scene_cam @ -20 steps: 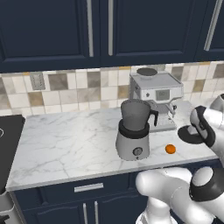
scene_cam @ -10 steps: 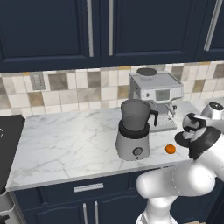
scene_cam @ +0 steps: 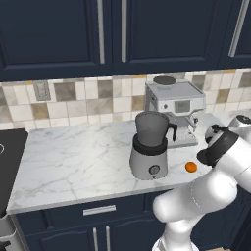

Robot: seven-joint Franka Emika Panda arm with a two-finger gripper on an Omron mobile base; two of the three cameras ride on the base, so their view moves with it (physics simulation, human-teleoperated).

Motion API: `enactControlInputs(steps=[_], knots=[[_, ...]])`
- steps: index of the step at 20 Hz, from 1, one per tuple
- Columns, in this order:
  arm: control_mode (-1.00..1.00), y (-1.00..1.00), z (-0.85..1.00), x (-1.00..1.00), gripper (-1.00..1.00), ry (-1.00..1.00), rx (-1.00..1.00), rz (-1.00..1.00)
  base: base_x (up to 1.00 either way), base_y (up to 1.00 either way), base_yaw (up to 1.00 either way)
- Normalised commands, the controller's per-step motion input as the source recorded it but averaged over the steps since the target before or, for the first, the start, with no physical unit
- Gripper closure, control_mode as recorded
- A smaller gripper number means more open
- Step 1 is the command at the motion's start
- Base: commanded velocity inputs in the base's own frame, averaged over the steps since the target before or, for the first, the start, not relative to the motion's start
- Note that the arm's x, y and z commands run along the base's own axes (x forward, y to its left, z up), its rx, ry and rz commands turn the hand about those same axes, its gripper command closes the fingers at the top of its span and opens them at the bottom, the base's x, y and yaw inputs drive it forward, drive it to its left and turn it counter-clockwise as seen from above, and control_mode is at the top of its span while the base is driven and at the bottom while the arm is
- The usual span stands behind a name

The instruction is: Open the blender lid, put the tangerine in the blender, close the lid, and start the blender.

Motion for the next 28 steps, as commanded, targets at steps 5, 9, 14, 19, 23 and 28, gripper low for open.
enactControlInputs(steps=[5, 9, 14, 19, 23, 28], knots=[[-1.0, -0.01, -0.34, 0.0, -1.0, 0.0, 0.01, 0.03, 0.0, 0.0, 0.0], [-1.0, 0.0, -0.12, 0.0, -1.0, -0.01, 0.0, 0.03, 0.0, 0.0, 0.0], [-1.0, 0.0, 0.41, -0.07, -1.0, -0.07, 0.0, 0.01, 0.0, 0.0, 0.0], [-1.0, 0.15, 0.59, -0.22, -1.0, -0.18, 0.0, 0.0, 0.0, 0.0, 0.0], [-1.0, 0.84, 0.2, -0.4, -1.0, -0.02, -0.03, 0.0, 0.0, 0.0, 0.0], [-1.0, 0.98, 0.0, -0.16, -1.0, 0.1, -0.05, 0.0, 0.0, 0.0, 0.0]])
